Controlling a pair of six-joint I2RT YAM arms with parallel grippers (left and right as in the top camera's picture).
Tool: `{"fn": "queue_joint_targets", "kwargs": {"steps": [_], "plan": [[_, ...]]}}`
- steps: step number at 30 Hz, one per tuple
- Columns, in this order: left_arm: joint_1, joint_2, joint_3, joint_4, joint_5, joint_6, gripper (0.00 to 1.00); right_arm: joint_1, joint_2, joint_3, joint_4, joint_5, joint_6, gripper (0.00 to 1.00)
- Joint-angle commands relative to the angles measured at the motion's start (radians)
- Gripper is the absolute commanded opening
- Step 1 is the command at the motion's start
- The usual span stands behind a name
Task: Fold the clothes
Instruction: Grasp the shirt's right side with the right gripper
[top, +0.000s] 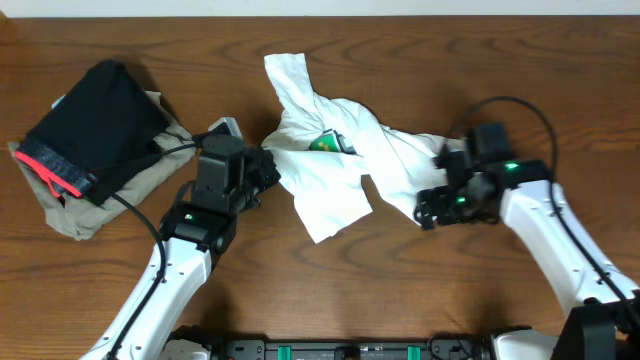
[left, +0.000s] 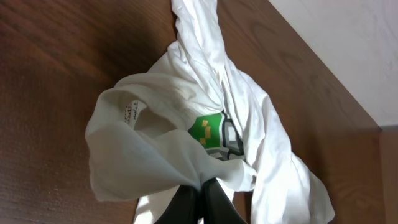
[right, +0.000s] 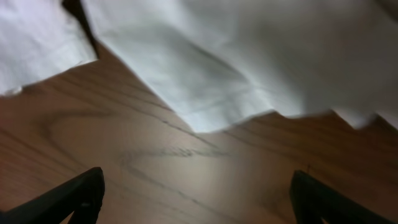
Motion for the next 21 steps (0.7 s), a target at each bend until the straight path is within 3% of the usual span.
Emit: {"fn": "queue_joint_targets", "kwargs": {"steps": [1, 9, 17, 19, 20, 21], "plan": [[0.004, -0.002, 0.004, -0.003, -0.005, 0.024, 0.06, 0.078, 0.017, -0.007, 0.036, 0.139, 0.009, 0.93], [0.004, -0.002, 0.004, -0.003, -0.005, 0.024, 0.06, 0.161, 0.137, -0.007, 0.185, 0.186, 0.008, 0.91], [0.004, -0.002, 0.004, -0.004, -0.005, 0.024, 0.06, 0.166, 0.289, -0.007, 0.223, 0.191, 0.008, 0.86], [0.004, -0.002, 0.004, -0.004, -0.005, 0.024, 0.06, 0.166, 0.320, -0.007, 0.227, 0.197, 0.008, 0.78], [0.004, -0.002, 0.004, -0.003, -0.005, 0.024, 0.06, 0.166, 0.335, -0.007, 0.230, 0.197, 0.008, 0.66], [0.004, -0.002, 0.004, -0.004, -0.005, 0.024, 0.06, 0.166, 0.347, -0.007, 0.233, 0.198, 0.009, 0.46]]}}
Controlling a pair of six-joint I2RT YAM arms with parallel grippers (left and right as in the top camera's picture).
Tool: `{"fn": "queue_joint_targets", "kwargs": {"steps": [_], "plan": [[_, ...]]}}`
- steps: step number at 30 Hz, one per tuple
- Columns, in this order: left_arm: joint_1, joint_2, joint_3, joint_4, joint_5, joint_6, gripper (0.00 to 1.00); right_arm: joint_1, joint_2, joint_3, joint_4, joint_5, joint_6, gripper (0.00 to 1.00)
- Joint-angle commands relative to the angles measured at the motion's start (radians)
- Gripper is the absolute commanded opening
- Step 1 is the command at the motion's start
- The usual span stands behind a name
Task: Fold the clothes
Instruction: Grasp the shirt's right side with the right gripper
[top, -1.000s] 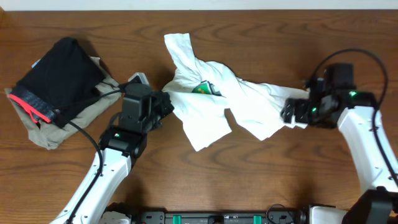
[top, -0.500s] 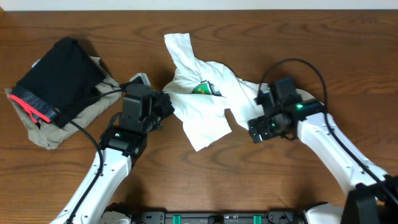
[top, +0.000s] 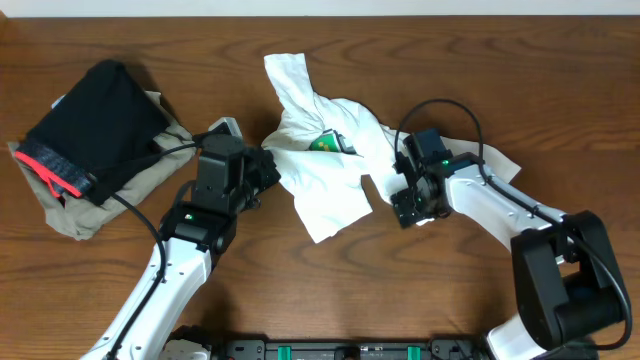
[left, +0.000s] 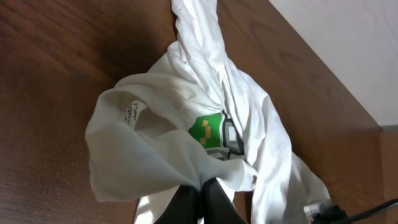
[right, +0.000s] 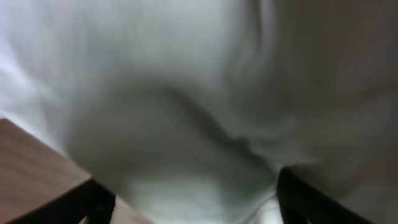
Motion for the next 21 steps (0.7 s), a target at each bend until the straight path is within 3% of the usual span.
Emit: {"fn": "queue_joint_targets", "kwargs": {"steps": [1, 2, 7, 15, 16, 17, 18, 21], "plan": [[0.004, -0.002, 0.004, -0.004, -0.005, 0.021, 0.06, 0.010, 0.066, -0.014, 0.003, -0.011, 0.025, 0.17], [0.004, -0.002, 0.004, -0.003, -0.005, 0.021, 0.06, 0.010, 0.066, -0.014, 0.003, -0.002, 0.047, 0.01], [0.004, -0.002, 0.004, -0.003, -0.005, 0.021, 0.06, 0.008, -0.010, 0.023, 0.008, 0.174, 0.195, 0.01], [0.004, -0.002, 0.004, -0.006, -0.005, 0.021, 0.06, -0.132, -0.171, 0.272, 0.155, 0.572, 0.217, 0.01], [0.004, -0.002, 0.004, -0.007, -0.005, 0.021, 0.07, -0.178, -0.167, 0.296, 0.188, 0.629, 0.258, 0.04], [0.004, -0.002, 0.004, -0.007, -0.005, 0.021, 0.06, -0.220, -0.162, 0.313, 0.197, 0.640, 0.309, 0.20], [0.004, -0.002, 0.004, -0.010, -0.005, 0.021, 0.06, -0.271, -0.155, 0.330, 0.192, 0.597, 0.356, 0.36], [0.004, -0.002, 0.004, -0.014, -0.005, 0.021, 0.06, -0.396, -0.139, 0.345, 0.156, 0.330, 0.368, 0.60]]}}
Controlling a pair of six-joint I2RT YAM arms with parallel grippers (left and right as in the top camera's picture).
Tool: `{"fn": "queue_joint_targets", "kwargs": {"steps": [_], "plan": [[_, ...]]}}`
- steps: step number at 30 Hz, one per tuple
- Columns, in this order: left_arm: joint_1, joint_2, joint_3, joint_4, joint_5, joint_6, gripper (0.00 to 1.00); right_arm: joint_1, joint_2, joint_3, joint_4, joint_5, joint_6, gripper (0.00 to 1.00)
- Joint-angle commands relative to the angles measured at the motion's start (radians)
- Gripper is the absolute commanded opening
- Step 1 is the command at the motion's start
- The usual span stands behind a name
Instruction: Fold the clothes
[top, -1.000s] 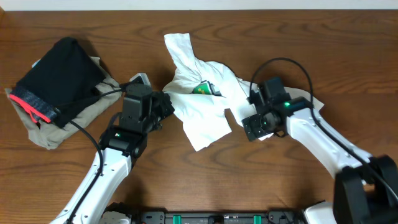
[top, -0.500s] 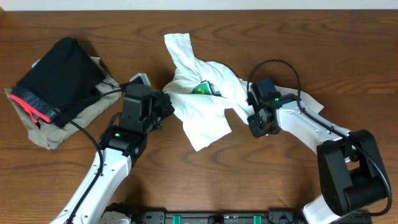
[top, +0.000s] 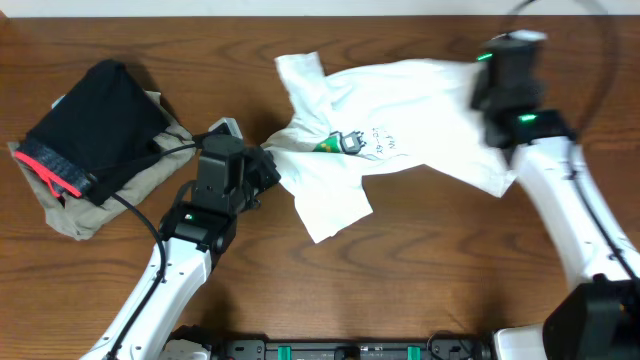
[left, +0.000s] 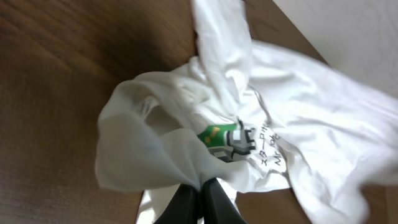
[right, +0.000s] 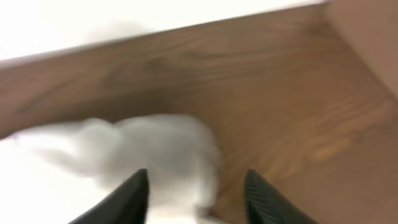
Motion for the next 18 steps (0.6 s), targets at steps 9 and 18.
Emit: {"fn": "queue_joint_targets", "kwargs": {"steps": [9, 18], "plan": [[0.004, -0.002, 0.004, -0.005, -0.005, 0.021, 0.06, -0.182, 0.035, -0.013, -0.341, -0.300, -0.043, 0.87], [0.004, -0.002, 0.004, -0.005, -0.004, 0.021, 0.06, -0.131, 0.035, -0.191, -0.367, -0.480, -0.193, 0.95]]}}
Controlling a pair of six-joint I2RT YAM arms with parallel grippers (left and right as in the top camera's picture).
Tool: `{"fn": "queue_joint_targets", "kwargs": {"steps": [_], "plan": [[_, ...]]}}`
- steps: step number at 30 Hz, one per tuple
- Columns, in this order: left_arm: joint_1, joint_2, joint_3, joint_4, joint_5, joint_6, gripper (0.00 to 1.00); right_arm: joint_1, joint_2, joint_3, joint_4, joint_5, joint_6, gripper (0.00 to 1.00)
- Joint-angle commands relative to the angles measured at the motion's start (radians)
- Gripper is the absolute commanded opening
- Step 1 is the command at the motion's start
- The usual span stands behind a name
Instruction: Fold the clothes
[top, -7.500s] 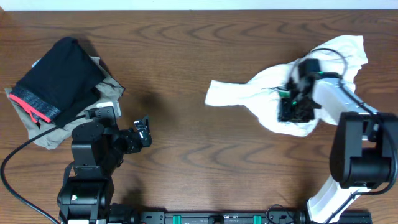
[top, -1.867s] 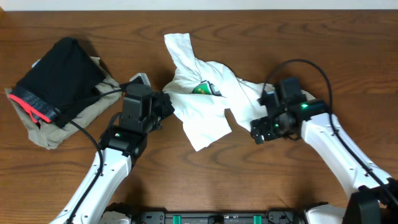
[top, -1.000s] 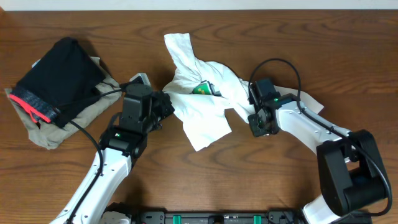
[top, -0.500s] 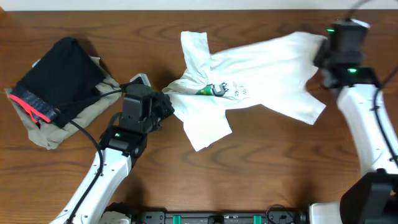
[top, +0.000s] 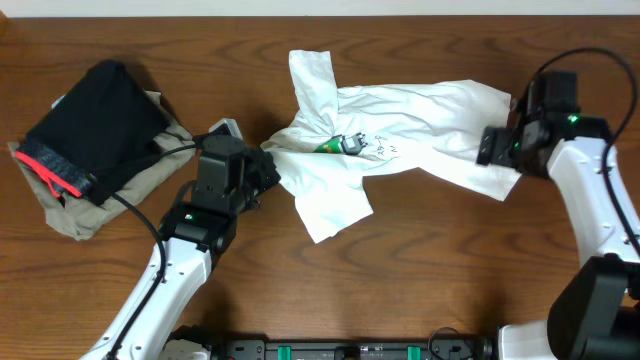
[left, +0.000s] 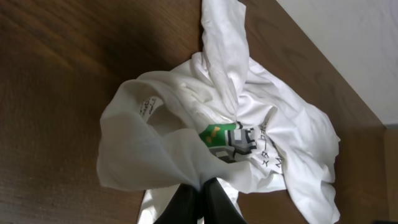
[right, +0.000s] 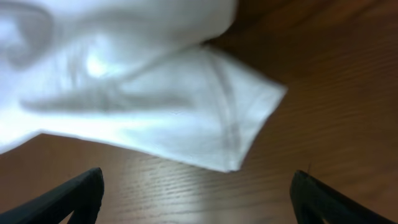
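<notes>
A white T-shirt (top: 400, 125) with a green printed figure (top: 330, 145) lies crumpled across the middle of the wooden table, its body spread to the right. My left gripper (top: 268, 165) is shut on the shirt (left: 186, 149) at its left side; its black fingers (left: 214, 199) pinch a gathered fold. My right gripper (top: 497, 150) stands open over the shirt's right corner (right: 242, 134), nothing between its fingers (right: 74, 193).
A pile of clothes with a black garment (top: 95, 115) on a beige one (top: 70, 215) lies at the table's far left. The table's back edge (top: 320, 14) runs close behind the shirt.
The right gripper has let go of the shirt and now hangs open lower down at its right corner. The shirt's right part lies flat on the table. The left gripper has not moved.
The left gripper stayed shut on the shirt's left side throughout. The right gripper was open beside the bunched shirt, then in the cloth, then up near the back edge with the shirt stretched out rightward. Now the shirt lies spread and the right gripper is open.
</notes>
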Motion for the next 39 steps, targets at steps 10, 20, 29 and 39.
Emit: {"fn": "queue_joint_targets", "kwargs": {"steps": [10, 20, 29, 39], "plan": [[0.004, -0.002, 0.004, 0.002, -0.005, 0.021, 0.06, 0.068, 0.000, -0.407, 0.485, -0.053, -0.112, 0.98], [0.004, -0.002, 0.004, 0.002, -0.005, 0.021, 0.06, 0.069, 0.000, -0.584, 0.803, -0.053, -0.137, 0.67], [0.004, -0.002, 0.004, 0.001, -0.005, 0.021, 0.06, 0.090, -0.058, -0.562, 0.668, -0.109, -0.101, 0.01], [0.004, -0.002, 0.004, 0.005, -0.005, 0.021, 0.06, 0.140, -0.541, -0.266, 0.177, -0.197, -0.064, 0.01]]}}
